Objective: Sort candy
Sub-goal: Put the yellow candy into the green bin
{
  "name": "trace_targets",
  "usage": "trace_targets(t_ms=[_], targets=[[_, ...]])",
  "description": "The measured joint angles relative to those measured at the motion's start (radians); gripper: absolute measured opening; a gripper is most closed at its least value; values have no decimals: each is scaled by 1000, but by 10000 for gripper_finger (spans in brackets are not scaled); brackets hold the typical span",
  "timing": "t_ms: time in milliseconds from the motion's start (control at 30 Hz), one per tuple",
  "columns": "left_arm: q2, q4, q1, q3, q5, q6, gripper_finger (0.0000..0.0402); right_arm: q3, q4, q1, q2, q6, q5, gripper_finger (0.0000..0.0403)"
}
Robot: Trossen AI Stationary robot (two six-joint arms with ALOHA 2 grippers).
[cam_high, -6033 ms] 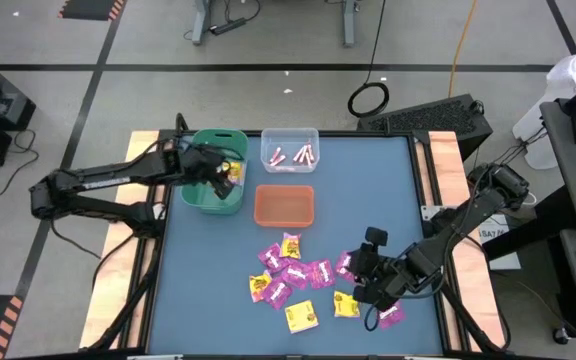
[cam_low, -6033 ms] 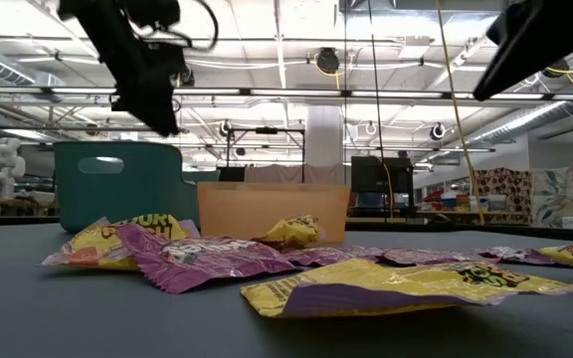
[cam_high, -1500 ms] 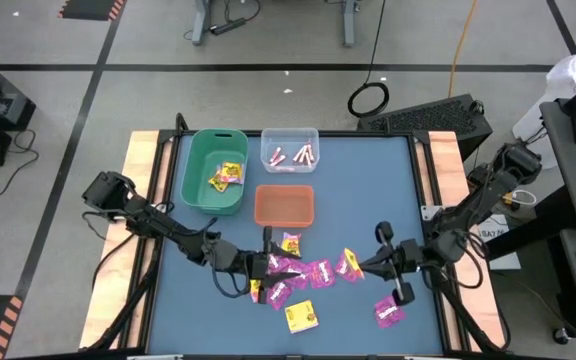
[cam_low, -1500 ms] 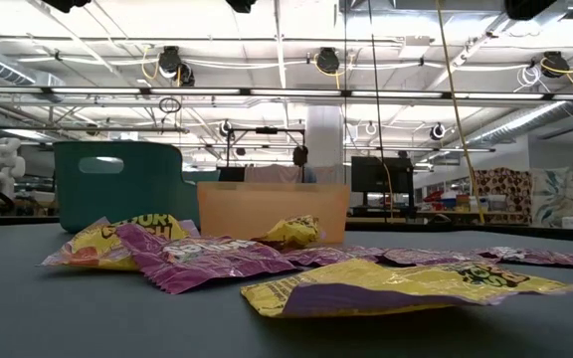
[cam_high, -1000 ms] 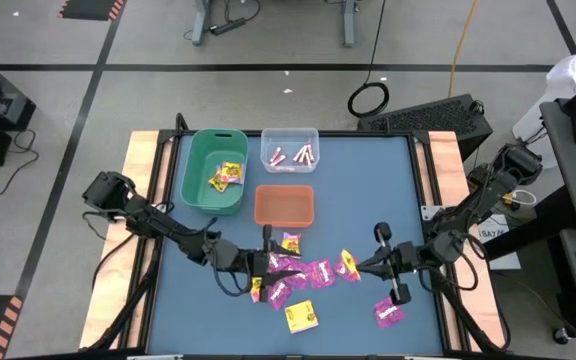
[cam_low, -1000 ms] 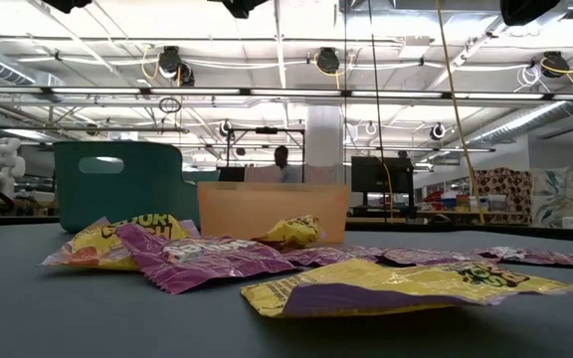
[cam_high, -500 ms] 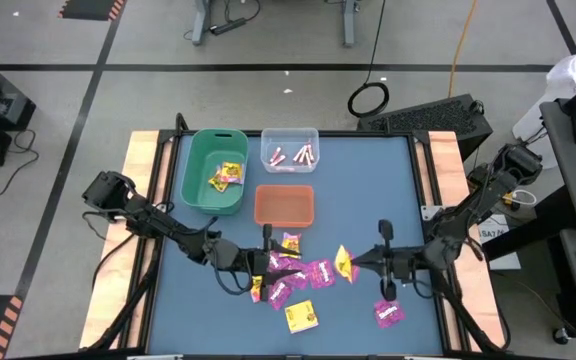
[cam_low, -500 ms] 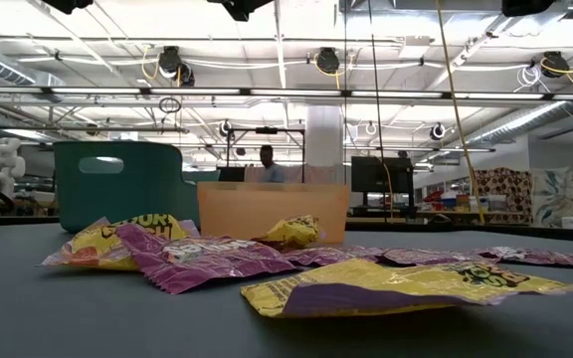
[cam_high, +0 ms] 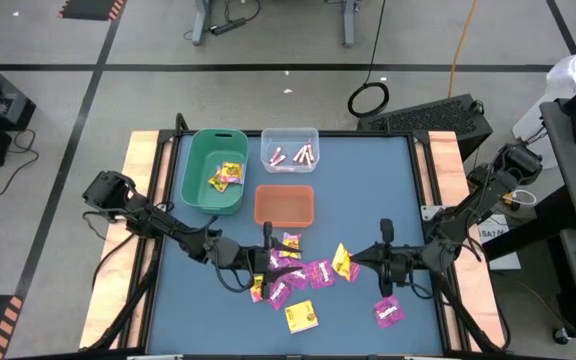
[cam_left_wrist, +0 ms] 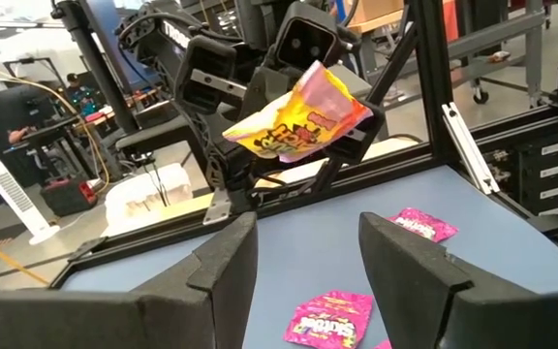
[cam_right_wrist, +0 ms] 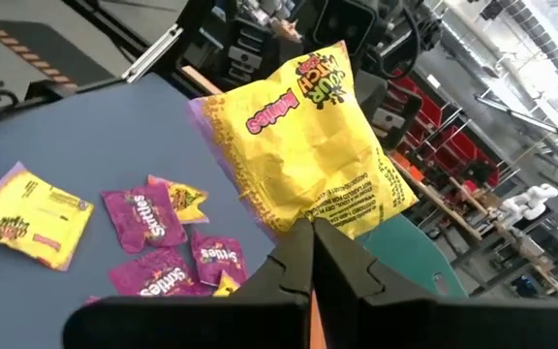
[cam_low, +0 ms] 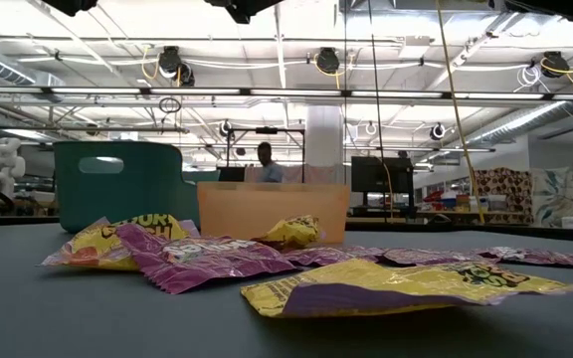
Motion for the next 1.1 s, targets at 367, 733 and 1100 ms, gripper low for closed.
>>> trace_targets(t_ms=[367, 733, 1100], targets=[[0, 11, 0, 0, 0, -5, 187, 0, 43, 0, 0, 222, 0, 0], [0, -5, 42, 58, 94, -9, 187, 0, 49, 0, 0, 612, -7, 0], [13, -392, 201, 320, 439, 17, 255, 0, 12, 0, 0, 723, -11, 0]])
